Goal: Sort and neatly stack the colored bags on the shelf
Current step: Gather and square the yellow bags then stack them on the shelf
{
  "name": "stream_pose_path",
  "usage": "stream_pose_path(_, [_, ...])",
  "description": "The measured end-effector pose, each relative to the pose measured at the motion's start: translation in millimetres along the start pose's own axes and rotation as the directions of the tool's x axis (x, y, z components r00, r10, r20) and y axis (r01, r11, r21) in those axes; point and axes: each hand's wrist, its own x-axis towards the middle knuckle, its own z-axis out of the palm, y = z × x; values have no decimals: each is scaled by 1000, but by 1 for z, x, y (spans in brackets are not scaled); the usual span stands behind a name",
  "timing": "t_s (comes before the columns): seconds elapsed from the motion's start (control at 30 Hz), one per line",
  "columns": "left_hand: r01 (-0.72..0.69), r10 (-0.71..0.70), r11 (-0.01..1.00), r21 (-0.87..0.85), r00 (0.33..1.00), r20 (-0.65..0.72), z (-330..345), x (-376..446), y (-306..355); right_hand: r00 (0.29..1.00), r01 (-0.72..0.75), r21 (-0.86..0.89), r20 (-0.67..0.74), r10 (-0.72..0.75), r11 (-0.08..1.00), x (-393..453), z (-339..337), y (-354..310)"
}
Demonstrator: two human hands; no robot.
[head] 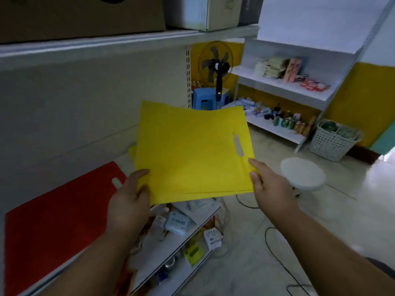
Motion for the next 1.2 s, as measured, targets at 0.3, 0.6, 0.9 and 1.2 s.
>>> stream_pose_path(0.3, [86, -80, 995, 46, 988, -129, 41, 84, 10, 968, 203, -20, 157, -197, 979, 136, 35, 32])
stream_pose_path(0.6, [275, -217, 955, 112, 903, -370, 79, 83, 14, 824, 416, 166, 345, -448, 894, 225, 92, 50])
stream_pose_path(0.9, [435, -290, 818, 376, 877, -383, 118, 78, 30, 705, 520, 116, 500, -503, 846, 275, 117, 69])
stream_pose_path(1.2, [427, -285, 662, 616, 904, -319, 133, 85, 22, 659, 654, -126, 578, -481, 746, 281, 120, 65])
